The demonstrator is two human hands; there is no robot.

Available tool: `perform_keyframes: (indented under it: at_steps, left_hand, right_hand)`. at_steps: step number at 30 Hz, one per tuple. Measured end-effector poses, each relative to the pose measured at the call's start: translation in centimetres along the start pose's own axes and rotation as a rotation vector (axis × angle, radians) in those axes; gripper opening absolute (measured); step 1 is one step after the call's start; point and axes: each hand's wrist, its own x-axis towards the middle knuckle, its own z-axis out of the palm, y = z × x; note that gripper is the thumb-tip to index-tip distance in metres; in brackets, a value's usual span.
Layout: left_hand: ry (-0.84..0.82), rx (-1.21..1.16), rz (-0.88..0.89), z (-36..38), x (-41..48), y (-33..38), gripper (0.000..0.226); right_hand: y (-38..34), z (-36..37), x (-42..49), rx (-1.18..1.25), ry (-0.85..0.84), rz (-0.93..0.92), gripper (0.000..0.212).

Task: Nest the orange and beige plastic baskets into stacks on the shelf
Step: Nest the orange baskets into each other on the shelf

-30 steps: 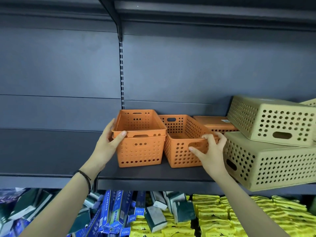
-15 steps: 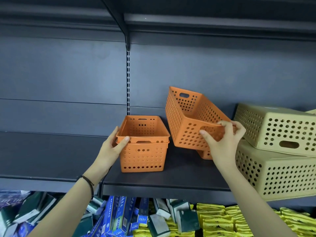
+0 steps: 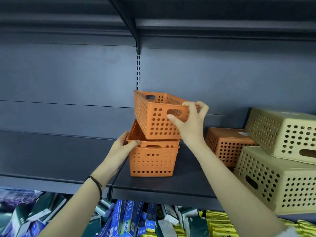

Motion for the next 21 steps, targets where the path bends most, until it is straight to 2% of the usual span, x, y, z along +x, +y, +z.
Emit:
perform_keyframes:
  at_steps: [1,4,6,10,15,17,19,21]
  left_hand:
    - [-0.015,-0.017,0.007,-0.1,-0.1,0.0,0.034]
    - [-0.033,-0.102,0.022,-0.2,0.0,0.1,0.089]
    - [-0.056,-0.131,0.033,0.1,0.0,0.4,0.105]
    - [-0.042,-0.180,0.077,1.0,-0.1,1.1,0.102]
    - [0.027,-0.111,0.110,1.2,0.8,0.2,0.092]
    - [0.060,-0.087,0.130,1.0,1.2,-0.2,0.079]
    - [0.090,-0.028,0.148,0.7,1.5,-0.6,0.052]
    - [0.086,0.006,0.127,0.5,1.5,-0.8,0.041]
  right_hand:
    - [-0.1,0.1,0.0,-0.016,-0.001,-0.009,0.053]
    - [-0.6,0.1,0.2,-0.057,-0.006,-0.010,0.053]
    - [-0.8,0.2,0.2,-0.093,-0.023,-0.026,0.052]
    - [-1.5,0.7,0.4,-0.162,-0.057,-0.028,0.052]
    - [-2.2,2.4,0.4,-0.203,-0.106,-0.001,0.050]
    - [-2.2,3.2,0.2,-0.216,-0.142,0.023,0.045]
    - [-1.7,3.6,-0.4,-0.217,-0.148,0.027,0.036]
    - [-0.7,3.5,-1.1,-0.198,-0.143,0.033,0.033]
